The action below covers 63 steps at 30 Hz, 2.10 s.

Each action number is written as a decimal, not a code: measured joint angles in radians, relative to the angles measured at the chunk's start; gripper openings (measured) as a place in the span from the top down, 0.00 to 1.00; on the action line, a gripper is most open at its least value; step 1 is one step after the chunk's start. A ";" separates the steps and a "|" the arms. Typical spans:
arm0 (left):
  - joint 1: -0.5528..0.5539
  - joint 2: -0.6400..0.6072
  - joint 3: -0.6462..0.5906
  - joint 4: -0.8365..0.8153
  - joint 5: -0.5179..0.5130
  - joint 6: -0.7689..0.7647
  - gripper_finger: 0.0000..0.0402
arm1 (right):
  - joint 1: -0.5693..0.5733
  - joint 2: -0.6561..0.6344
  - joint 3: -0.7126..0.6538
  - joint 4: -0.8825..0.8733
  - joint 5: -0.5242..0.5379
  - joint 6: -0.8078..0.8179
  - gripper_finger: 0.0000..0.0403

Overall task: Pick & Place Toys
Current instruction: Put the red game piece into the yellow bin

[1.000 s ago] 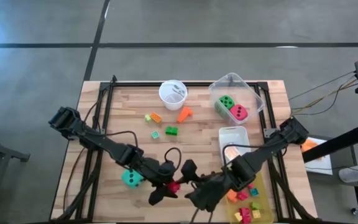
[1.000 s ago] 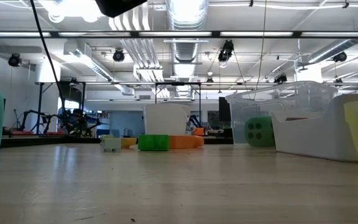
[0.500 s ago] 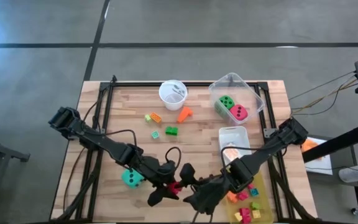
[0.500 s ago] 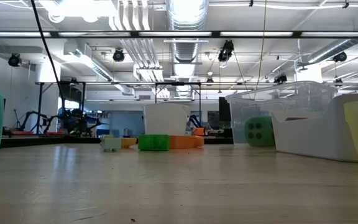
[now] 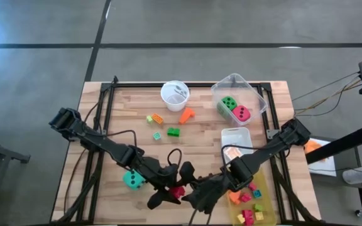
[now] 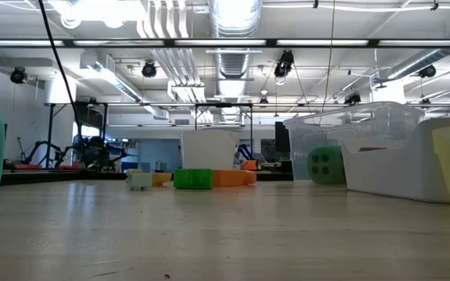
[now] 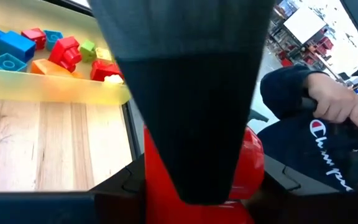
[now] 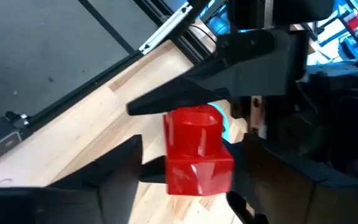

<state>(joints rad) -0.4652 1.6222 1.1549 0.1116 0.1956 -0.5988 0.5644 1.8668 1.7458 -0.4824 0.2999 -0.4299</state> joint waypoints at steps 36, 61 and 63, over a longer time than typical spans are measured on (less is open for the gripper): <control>-0.002 -0.004 0.000 -0.002 0.061 -0.042 0.30 | -0.002 0.000 0.000 -0.024 -0.132 0.110 0.69; 0.002 -0.127 -0.002 -0.639 -0.220 -0.146 0.22 | 0.088 -0.006 0.000 -0.684 -0.406 0.893 0.69; 0.002 -0.129 -0.002 -0.669 -0.279 -0.166 0.22 | 0.115 -0.006 0.000 -0.763 -0.408 0.983 0.69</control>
<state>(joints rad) -0.4629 1.4929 1.1534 -0.5571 -0.0829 -0.7651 0.6791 1.8610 1.7458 -1.2458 -0.1086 0.5536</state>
